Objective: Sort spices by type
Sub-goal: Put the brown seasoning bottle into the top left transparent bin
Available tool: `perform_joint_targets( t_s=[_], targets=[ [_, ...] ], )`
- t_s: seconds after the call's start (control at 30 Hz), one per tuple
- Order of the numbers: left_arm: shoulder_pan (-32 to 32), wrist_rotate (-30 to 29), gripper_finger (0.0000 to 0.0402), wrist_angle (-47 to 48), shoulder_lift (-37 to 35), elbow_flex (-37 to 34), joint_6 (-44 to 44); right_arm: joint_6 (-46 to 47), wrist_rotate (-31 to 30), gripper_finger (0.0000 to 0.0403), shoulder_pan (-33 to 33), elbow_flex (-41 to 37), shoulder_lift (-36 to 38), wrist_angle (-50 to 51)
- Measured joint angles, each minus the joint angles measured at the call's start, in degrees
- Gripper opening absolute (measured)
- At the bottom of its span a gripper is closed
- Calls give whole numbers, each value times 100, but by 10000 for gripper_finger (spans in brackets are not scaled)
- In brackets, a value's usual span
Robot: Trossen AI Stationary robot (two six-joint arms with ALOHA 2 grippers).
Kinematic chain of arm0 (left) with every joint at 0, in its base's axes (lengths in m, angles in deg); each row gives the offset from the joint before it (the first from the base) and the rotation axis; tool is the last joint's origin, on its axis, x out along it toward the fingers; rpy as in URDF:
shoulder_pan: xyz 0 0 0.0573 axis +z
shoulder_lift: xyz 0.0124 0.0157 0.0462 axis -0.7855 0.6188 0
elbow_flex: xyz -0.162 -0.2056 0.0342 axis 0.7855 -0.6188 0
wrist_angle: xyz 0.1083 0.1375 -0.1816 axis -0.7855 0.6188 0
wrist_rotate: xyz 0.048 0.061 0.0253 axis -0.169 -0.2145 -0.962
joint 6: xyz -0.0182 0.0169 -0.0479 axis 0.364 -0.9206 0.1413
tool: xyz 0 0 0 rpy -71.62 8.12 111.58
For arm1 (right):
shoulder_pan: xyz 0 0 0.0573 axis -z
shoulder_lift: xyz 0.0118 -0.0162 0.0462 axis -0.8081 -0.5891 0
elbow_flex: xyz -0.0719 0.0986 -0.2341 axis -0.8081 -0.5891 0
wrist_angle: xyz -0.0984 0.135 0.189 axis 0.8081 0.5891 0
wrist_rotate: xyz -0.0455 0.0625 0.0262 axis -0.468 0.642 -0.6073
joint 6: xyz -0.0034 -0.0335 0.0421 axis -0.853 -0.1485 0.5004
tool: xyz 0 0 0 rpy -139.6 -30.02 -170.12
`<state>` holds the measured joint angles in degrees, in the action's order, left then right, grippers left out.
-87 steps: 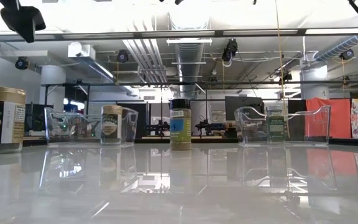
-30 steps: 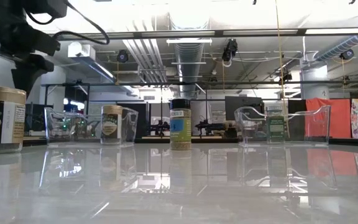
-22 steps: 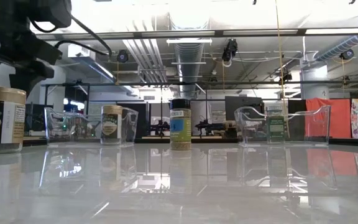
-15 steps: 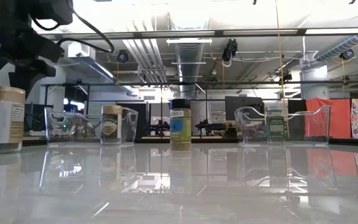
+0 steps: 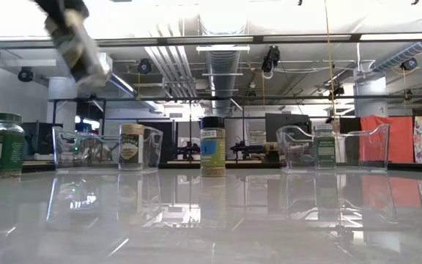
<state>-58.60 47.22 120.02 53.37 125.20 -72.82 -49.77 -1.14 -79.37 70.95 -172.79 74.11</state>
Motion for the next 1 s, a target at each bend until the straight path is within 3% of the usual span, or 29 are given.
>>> perform_joint_targets(
  t_s=[0.13, 0.3, 0.67, 1.0],
  targets=[
    [573, -129, 258, 235, 15, 633, -196, -388, -27, 354, 127, 3, 196, 9],
    [1700, -115, 258, 403, 76, 943, -751, -788, -36, 354, 189, 3, 323, 93],
    [4348, 627, 258, 387, 726, 1147, -2433, -488, -39, 354, 189, 3, 448, 1145],
    [5270, 664, 258, 277, 1396, 1188, -2975, -399, -40, 354, 213, 3, 691, 1804]
  ],
)
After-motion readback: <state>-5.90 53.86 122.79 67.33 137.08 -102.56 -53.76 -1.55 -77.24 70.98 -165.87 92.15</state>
